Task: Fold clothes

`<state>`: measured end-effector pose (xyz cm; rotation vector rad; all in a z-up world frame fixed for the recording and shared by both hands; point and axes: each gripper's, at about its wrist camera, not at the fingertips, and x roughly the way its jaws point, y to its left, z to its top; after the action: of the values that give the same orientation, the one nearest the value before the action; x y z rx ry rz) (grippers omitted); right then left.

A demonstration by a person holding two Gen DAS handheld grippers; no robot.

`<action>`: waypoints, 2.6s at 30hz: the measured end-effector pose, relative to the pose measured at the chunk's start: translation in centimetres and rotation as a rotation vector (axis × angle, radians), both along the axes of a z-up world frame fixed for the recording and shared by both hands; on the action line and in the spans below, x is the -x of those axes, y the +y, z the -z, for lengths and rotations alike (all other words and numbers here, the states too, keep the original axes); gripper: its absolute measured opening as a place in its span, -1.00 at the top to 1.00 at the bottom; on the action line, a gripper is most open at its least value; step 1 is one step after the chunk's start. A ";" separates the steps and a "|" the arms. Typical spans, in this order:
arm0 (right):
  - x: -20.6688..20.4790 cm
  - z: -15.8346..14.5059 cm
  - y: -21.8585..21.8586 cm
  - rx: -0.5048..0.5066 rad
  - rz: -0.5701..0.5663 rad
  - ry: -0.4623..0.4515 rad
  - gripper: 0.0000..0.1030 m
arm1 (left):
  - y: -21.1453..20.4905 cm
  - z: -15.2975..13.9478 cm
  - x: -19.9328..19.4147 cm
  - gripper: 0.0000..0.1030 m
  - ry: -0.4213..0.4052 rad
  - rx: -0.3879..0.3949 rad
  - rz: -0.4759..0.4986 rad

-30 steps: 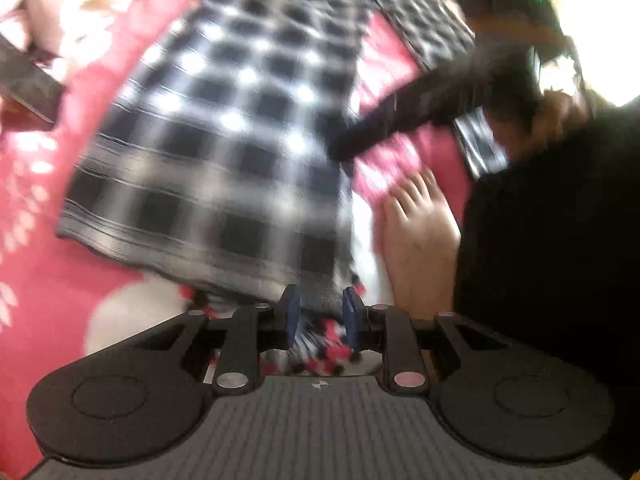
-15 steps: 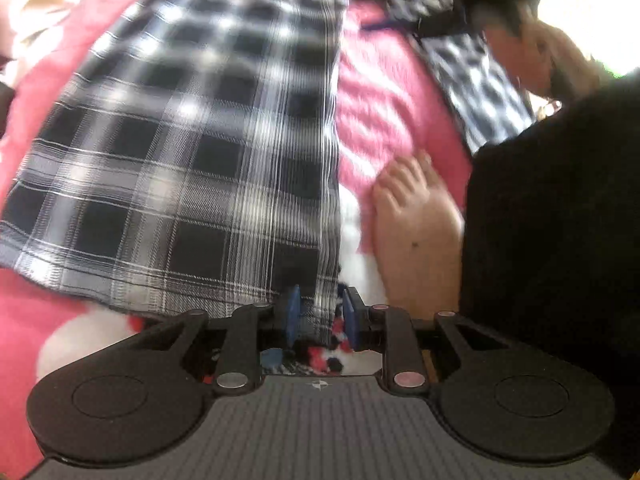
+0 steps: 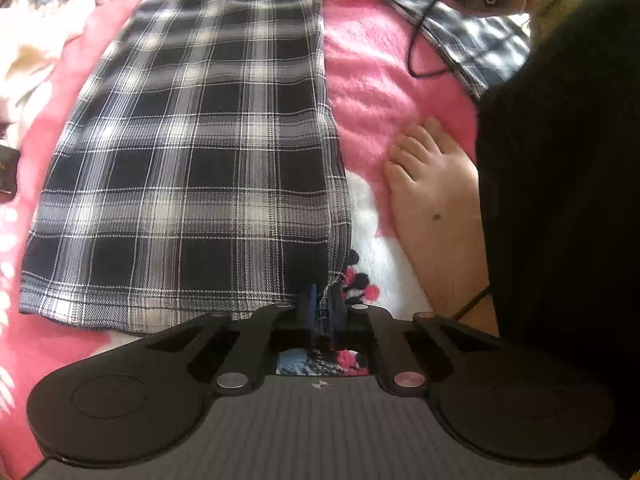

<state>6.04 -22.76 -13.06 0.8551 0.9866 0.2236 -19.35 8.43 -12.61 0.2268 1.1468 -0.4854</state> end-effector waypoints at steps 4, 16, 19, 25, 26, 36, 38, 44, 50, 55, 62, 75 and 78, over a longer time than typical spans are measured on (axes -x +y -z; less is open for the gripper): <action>1.5 -0.8 -1.4 0.005 0.009 -0.026 1.00 | 0.2 -0.2 -0.1 0.97 0.013 0.013 -0.004; 0.8 -0.5 -2.0 -0.045 0.028 0.025 0.58 | 0.4 -1.5 0.6 0.98 0.031 0.006 0.038; 0.6 -2.0 -1.8 0.042 0.002 -0.022 0.48 | 0.7 -1.4 0.7 0.97 0.041 0.011 0.023; 1.6 -6.2 1.5 0.297 -0.196 -0.225 0.48 | 2.7 -2.0 1.2 0.93 0.094 0.101 -0.037; 1.9 -6.7 2.5 0.327 -0.261 -0.263 0.48 | 3.2 -2.1 1.3 0.93 0.112 0.116 -0.054; 6.4 -4.3 13.1 0.621 -0.793 -0.435 0.48 | 7.6 -4.3 2.1 0.71 0.075 0.138 -0.259; 9.8 -3.3 15.2 0.621 -0.934 -0.483 0.46 | 8.3 -4.6 1.2 0.58 0.036 0.165 -0.349; 15.0 -5.0 18.4 0.527 -1.248 -0.600 0.50 | 10.2 -4.4 -2.9 0.54 -0.079 0.242 -0.596; 7.8 -6.4 16.4 0.609 -0.846 -0.582 0.47 | 12.0 -2.4 -5.4 0.54 -0.149 0.187 -0.858; 9.6 -3.5 18.2 0.539 -1.000 -0.528 0.47 | 13.6 -2.7 -3.3 0.52 -0.179 0.072 -0.959; 13.2 -3.7 20.2 0.352 -1.236 -0.535 0.48 | 15.8 -2.8 0.9 0.24 -0.117 0.123 -0.990; 10.0 -4.8 19.1 0.314 -1.079 -0.472 0.47 | 9.8 -3.4 -1.1 0.83 -0.357 -0.160 -0.756; 10.4 -4.4 19.0 0.328 -1.082 -0.454 0.47 | 6.1 -3.9 -0.1 0.77 -0.491 -0.366 -0.579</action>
<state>-4.41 -3.71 -8.64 -0.1105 0.9286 1.0916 -19.25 14.57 -8.73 0.2965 0.7569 0.2888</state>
